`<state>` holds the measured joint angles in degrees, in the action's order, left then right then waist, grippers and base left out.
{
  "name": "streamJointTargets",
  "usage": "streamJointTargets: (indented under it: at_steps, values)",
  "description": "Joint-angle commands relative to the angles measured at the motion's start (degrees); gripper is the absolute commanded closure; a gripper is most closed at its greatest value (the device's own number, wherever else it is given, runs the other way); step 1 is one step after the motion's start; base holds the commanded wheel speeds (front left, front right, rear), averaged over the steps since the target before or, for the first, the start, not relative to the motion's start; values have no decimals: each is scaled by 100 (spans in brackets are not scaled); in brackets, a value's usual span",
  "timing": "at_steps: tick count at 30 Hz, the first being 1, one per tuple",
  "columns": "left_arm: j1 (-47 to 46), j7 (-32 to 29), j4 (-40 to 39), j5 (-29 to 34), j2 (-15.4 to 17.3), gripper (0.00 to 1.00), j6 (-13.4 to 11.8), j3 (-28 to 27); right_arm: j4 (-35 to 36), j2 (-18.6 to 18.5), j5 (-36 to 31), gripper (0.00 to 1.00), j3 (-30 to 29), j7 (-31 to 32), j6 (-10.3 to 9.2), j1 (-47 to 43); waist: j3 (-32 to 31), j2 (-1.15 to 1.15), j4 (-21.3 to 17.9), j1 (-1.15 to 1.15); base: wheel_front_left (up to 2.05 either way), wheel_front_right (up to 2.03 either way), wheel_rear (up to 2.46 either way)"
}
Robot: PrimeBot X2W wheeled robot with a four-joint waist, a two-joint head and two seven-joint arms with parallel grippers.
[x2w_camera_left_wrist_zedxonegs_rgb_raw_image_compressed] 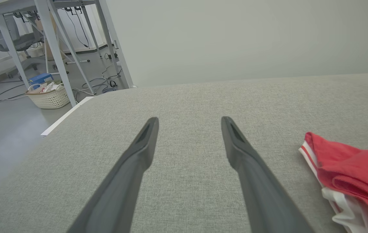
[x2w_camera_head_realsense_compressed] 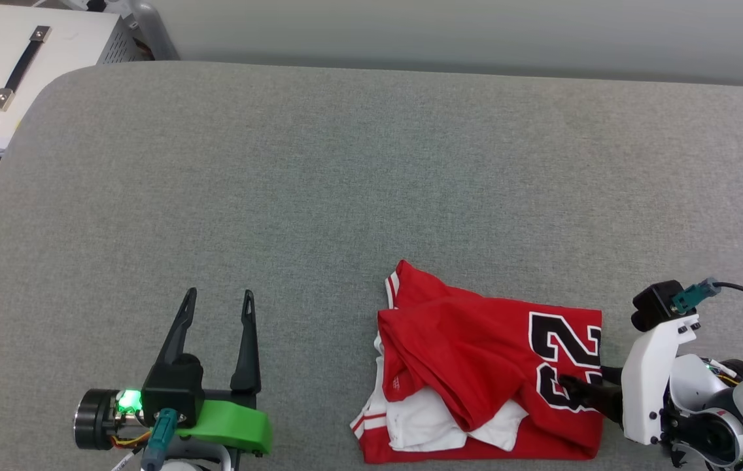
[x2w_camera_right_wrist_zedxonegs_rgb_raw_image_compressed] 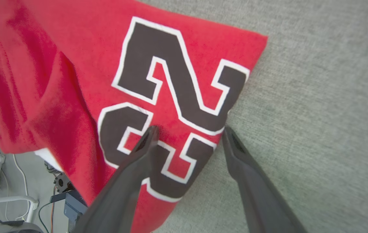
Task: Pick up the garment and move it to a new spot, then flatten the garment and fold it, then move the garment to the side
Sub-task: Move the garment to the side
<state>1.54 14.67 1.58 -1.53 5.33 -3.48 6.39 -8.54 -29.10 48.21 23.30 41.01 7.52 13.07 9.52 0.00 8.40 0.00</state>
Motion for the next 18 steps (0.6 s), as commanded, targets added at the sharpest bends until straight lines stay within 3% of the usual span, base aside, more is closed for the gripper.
streamJointTargets:
  at_steps: [1, 11, 12, 13, 18]
  values:
    - [-109, 33, 6, 26, -35, 0, 24, -4, -114, 61, 38, 0, 99, -52, -3, 48, 121, 0, 68, 0, 0, 0, 0]
    - [-190, 33, 27, 30, -65, 0, 17, -20, -634, 152, 98, 0, 801, -383, -3, 17, 216, 0, 92, 0, 0, 0, 0]
    - [-190, 33, 33, 30, -68, 0, 11, -29, -636, 143, 104, 72, 838, -458, -3, 59, 210, 0, 79, 0, 0, 0, 0]
    - [-191, 33, 39, 29, -70, 0, 8, -34, -633, 133, 113, 100, 858, -524, -3, 97, 203, 0, 70, 0, 0, 0, 0]
    - [-132, 33, 61, 33, -80, 0, -15, -77, -524, -104, -5, 100, 909, -1097, -3, 507, 83, 0, -71, 0, 0, 0, 0]
